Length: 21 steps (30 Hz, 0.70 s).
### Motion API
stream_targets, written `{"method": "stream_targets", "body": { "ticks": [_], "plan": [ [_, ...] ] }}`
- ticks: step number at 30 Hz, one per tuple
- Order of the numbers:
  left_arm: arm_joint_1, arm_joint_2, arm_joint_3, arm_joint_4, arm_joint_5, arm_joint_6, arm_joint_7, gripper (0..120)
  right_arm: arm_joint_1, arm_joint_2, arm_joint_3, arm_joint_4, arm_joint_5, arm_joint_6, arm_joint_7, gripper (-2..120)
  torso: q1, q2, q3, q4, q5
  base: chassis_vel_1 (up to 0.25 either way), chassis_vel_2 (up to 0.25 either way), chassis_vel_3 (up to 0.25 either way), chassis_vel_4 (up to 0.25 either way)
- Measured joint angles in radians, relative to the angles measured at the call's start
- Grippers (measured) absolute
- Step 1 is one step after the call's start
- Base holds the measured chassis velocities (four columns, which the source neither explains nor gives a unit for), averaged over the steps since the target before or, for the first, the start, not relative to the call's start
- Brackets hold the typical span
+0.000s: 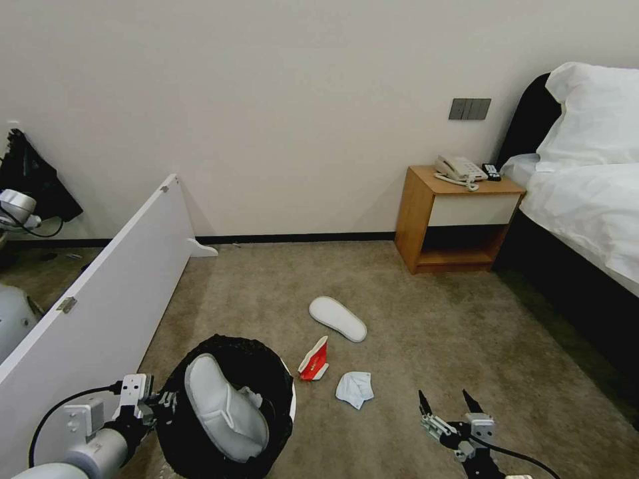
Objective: Pick up the trash bin, then pick up the garbage from the floor and place it into the trash bin.
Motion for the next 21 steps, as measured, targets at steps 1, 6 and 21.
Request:
{"method": "stream_targets", "body": {
  "ticks": [1, 6, 21],
  "plan": [
    [0.005, -0.004, -0.002, 0.006, 0.003, 0.0, 0.002, 3, -0.004, 0.0, 0.002, 0.011, -0.007, -0.007, -0.012, 100, 0.0, 0.0, 0.0, 0.0002, 0.0002, 0.0, 0.0, 0.0, 0.0],
    [0.011, -0.013, -0.002, 0.021, 0.015, -0.006, 0.011, 3, -0.006, 0.01, 0.015, 0.02, -0.041, -0.011, -0.024, 100, 0.0, 0.0, 0.0, 0.0004, 0.0002, 0.0, 0.0, 0.0, 0.0],
    [0.009, -0.041, 0.026, 0.055, 0.052, -0.023, 0.025, 3, -0.031, 0.032, 0.128, -0.005, -0.119, 0.062, 0.003, 100, 0.0, 0.0, 0.0, 0.0003, 0.0001, 0.0, 0.0, 0.0, 0.0]
  ]
}}
